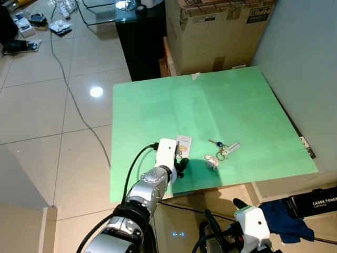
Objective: Hang keys on a hook
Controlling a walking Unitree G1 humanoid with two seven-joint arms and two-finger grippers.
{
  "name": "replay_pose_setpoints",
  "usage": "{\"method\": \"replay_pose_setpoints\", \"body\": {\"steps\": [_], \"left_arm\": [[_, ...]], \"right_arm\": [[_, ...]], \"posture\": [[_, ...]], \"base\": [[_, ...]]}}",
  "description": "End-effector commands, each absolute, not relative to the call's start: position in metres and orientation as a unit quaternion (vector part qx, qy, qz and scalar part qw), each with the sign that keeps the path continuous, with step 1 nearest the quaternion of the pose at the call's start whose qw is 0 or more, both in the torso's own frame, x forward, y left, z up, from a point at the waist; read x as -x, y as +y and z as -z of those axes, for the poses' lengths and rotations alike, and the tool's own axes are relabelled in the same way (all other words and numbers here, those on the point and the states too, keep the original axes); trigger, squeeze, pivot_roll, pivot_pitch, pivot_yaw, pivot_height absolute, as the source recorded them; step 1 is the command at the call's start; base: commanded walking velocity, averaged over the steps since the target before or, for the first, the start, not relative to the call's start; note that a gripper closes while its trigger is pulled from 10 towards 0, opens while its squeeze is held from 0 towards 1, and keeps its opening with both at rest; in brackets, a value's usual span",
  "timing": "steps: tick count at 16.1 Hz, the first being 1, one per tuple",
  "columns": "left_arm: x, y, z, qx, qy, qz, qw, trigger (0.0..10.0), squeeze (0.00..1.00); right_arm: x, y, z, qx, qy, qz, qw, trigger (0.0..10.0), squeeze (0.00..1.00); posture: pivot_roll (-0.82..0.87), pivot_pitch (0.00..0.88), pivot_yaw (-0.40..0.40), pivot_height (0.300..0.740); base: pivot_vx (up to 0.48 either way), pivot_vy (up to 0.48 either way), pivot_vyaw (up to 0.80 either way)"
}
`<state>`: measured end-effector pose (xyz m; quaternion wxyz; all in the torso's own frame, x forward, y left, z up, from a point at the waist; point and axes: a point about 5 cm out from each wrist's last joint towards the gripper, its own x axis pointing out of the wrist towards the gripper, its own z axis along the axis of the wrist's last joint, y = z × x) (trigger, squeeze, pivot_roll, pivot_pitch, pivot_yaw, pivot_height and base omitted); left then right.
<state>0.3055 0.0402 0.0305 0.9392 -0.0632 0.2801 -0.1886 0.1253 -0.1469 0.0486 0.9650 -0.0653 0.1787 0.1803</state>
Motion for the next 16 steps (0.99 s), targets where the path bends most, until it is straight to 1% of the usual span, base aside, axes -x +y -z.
{"method": "replay_pose_setpoints", "body": {"steps": [1, 5, 7, 12, 14, 16], "left_arm": [[-0.305, 0.019, -0.034, 0.081, 0.300, 0.189, 0.932, 0.0, 0.00], [-0.303, 0.016, -0.032, 0.083, 0.306, 0.186, 0.930, 0.0, 0.00], [-0.300, 0.008, -0.031, 0.084, 0.306, 0.184, 0.930, 0.0, 0.00], [-0.299, 0.000, -0.034, 0.083, 0.292, 0.189, 0.934, 0.0, 0.00], [-0.304, 0.001, -0.040, 0.081, 0.273, 0.189, 0.940, 0.0, 0.00], [-0.317, 0.012, -0.059, 0.075, 0.219, 0.192, 0.954, 0.0, 0.00]], "right_arm": [[-0.122, -0.148, -0.044, 0.061, 0.190, -0.183, 0.963, 10.0, 0.11], [-0.122, -0.150, -0.042, 0.064, 0.192, -0.183, 0.962, 10.0, 0.11], [-0.119, -0.153, -0.039, 0.066, 0.196, -0.185, 0.961, 10.0, 0.11], [-0.115, -0.158, -0.028, 0.068, 0.208, -0.185, 0.958, 10.0, 0.11], [-0.116, -0.161, -0.021, 0.069, 0.212, -0.185, 0.957, 10.0, 0.11], [-0.120, -0.167, -0.012, 0.074, 0.214, -0.182, 0.957, 10.0, 0.11]], "posture": [[-0.32, 0.235, 0.071, 0.731], [-0.34, 0.228, 0.064, 0.731], [-0.35, 0.220, 0.057, 0.731], [-0.35, 0.219, 0.049, 0.731], [-0.35, 0.218, 0.048, 0.731], [-0.34, 0.209, 0.052, 0.731]], "base": [[0.000, 0.000, 0.00], [0.000, 0.000, 0.00], [0.000, 0.000, 0.00], [0.000, 0.000, 0.00], [0.000, 0.000, 0.00], [0.000, 0.000, 0.00]]}}
